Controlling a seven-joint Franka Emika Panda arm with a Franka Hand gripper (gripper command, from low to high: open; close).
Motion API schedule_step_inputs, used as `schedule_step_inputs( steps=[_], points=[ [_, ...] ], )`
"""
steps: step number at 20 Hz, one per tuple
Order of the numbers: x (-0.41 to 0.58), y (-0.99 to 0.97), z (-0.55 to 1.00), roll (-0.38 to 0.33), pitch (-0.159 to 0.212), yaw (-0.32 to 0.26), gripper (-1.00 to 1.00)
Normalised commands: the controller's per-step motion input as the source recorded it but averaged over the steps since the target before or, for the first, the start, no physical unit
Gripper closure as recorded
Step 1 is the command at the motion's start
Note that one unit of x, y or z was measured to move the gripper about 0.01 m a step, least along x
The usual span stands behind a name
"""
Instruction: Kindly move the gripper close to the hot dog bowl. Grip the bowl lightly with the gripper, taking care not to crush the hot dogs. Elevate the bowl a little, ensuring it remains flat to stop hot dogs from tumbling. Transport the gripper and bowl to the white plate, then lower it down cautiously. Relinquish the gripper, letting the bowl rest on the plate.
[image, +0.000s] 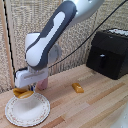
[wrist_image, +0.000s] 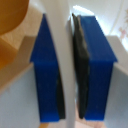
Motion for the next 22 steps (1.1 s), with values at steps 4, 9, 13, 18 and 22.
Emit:
schedule_step_inputs(
  steps=[4,9,13,18,22],
  points=[
    [0.150,0.09,-0.39,-0.055,0.024,-0.001,1.00],
    [0.112,0.02,-0.26,-0.022,0.013,0.000,1.00],
    [0.009,0.00,-0.04,0.000,0.000,0.000,-1.00],
    [0.014,-0.13,0.35,0.049,0.027,-0.013,-1.00],
    [0.047,-0.14,0.58,0.060,0.017,-0.019,-1.00]
  ],
)
